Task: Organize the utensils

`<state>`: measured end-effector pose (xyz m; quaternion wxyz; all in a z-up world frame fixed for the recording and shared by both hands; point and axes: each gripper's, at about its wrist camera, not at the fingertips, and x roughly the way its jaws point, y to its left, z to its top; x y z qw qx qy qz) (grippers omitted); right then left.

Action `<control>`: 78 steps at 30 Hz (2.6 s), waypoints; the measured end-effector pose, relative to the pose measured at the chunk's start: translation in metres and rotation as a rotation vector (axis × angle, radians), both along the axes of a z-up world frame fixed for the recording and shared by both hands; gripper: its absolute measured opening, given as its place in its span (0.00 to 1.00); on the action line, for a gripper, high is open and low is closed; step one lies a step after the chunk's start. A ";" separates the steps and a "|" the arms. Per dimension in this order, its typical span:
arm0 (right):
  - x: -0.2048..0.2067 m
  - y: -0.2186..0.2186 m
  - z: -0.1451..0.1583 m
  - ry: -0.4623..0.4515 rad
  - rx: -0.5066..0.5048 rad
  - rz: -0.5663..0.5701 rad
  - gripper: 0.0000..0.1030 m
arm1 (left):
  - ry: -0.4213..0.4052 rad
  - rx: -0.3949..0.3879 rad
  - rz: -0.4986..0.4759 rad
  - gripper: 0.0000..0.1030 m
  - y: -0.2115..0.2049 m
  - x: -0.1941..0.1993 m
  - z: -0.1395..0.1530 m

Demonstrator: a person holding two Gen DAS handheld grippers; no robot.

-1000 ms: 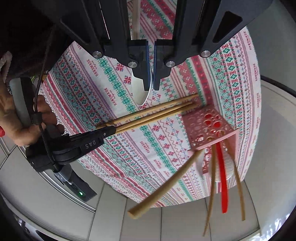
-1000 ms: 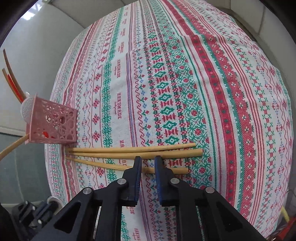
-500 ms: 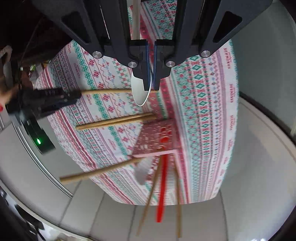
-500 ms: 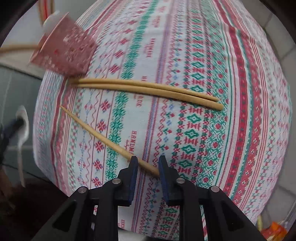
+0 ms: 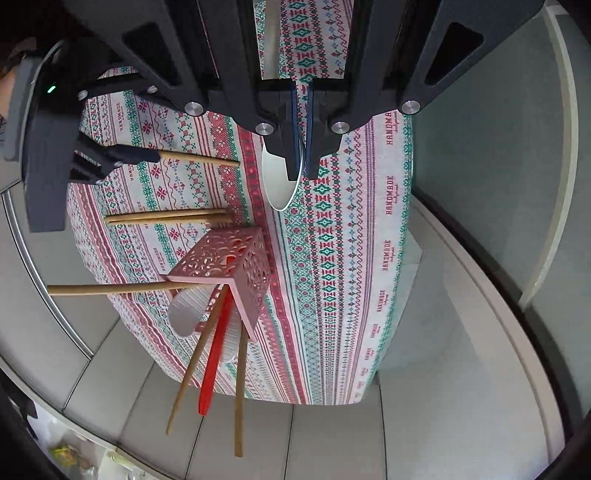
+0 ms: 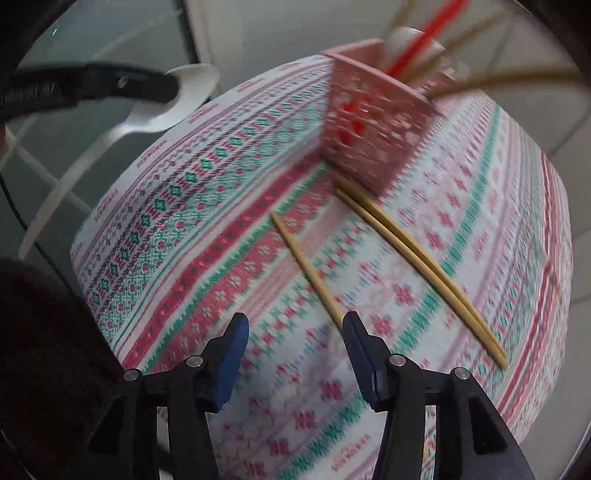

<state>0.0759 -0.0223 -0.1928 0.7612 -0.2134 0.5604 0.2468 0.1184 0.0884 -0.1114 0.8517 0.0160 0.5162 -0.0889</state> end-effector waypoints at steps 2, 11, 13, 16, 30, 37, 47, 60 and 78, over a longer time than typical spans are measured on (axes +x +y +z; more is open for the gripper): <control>0.002 0.014 -0.002 -0.014 -0.004 0.018 0.51 | -0.002 -0.008 0.006 0.02 0.002 0.001 0.001; 0.040 0.037 -0.021 0.061 -0.005 0.011 0.13 | -0.001 -0.040 0.029 0.02 0.011 0.004 0.005; 0.036 0.045 -0.020 0.041 -0.029 0.051 0.10 | 0.000 -0.040 0.034 0.02 0.013 0.006 0.004; 0.029 0.059 -0.021 0.008 -0.053 0.091 0.05 | 0.000 -0.041 0.042 0.02 0.014 0.007 0.004; -0.052 -0.012 0.047 -0.215 0.003 -0.007 0.05 | -0.147 -0.082 0.038 0.02 0.007 0.001 0.030; -0.031 -0.069 0.096 -0.339 0.073 -0.133 0.05 | -0.283 -0.128 0.042 0.02 -0.003 0.002 0.056; -0.008 -0.135 0.169 -0.505 0.248 -0.388 0.05 | -0.503 -0.205 0.076 0.02 -0.033 0.024 0.090; 0.034 -0.167 0.198 -0.572 0.398 -0.575 0.05 | -0.713 -0.158 0.165 0.02 -0.069 0.084 0.077; 0.043 -0.171 0.191 -0.545 0.432 -0.594 0.05 | -0.737 -0.053 0.148 0.03 -0.092 0.109 0.021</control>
